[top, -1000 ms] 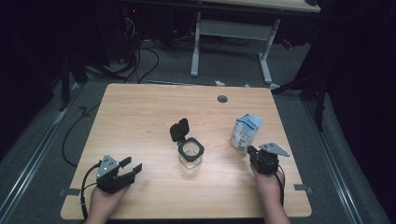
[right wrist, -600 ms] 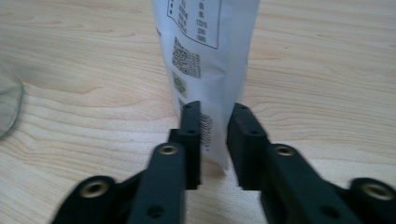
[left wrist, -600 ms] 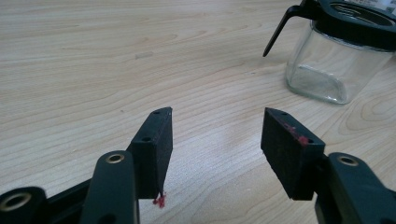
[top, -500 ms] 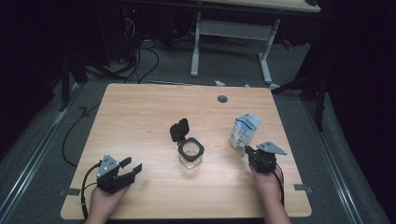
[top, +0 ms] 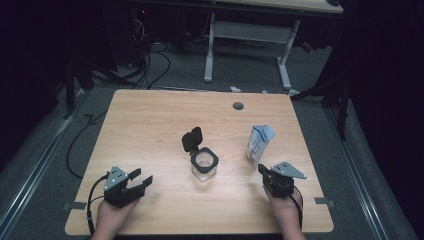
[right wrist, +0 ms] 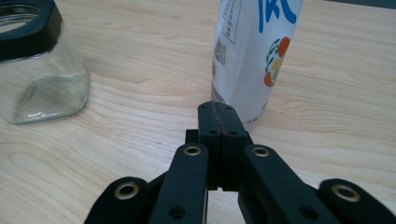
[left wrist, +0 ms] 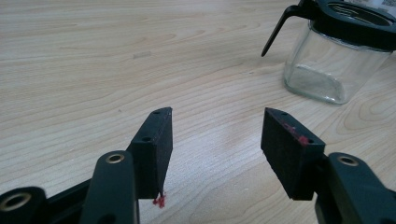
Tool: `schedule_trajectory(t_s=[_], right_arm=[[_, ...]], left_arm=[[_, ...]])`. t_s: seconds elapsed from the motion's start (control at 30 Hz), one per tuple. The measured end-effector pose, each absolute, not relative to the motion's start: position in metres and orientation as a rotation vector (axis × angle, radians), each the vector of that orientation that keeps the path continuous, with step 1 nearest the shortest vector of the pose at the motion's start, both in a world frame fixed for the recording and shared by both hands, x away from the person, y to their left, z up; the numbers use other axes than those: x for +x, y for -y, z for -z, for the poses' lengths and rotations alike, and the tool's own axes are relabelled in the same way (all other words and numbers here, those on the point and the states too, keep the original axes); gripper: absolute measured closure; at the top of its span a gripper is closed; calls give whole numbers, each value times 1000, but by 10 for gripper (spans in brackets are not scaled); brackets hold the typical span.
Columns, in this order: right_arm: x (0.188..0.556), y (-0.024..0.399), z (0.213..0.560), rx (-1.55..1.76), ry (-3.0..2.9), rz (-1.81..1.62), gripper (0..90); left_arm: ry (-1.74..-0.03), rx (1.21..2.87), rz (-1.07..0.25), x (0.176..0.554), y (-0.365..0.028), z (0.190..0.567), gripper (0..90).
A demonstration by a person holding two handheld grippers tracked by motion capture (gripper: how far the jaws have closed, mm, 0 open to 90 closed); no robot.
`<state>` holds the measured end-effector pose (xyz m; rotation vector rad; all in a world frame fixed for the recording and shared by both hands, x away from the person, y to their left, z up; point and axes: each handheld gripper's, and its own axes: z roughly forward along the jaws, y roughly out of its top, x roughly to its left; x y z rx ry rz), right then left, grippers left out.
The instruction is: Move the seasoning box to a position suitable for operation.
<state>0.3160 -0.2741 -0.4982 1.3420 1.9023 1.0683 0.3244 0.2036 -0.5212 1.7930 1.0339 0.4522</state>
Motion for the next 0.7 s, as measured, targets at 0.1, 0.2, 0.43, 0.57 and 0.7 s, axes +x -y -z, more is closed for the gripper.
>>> schedule_trajectory(t_s=[0.1,0.2,0.43,0.57,0.7], right_arm=[[323,278,500,1389,-1873,-1065,820],[331,280,501,1410,-1856,-1057,754],[347,276,500,1391,-1875,-1043,819],[347,272,499,1383,-1880,-1025,900],[339,273,498,1363,-1880,-1020,900]], left_arm=[[-1032,1792,-452,324,-204,520,442],[-1038,1788,-449,325,-205,521,442],[-1044,1784,-454,325,-207,521,442],[-1045,1782,-454,325,-207,521,442],[-1044,1783,-456,324,-207,521,442]])
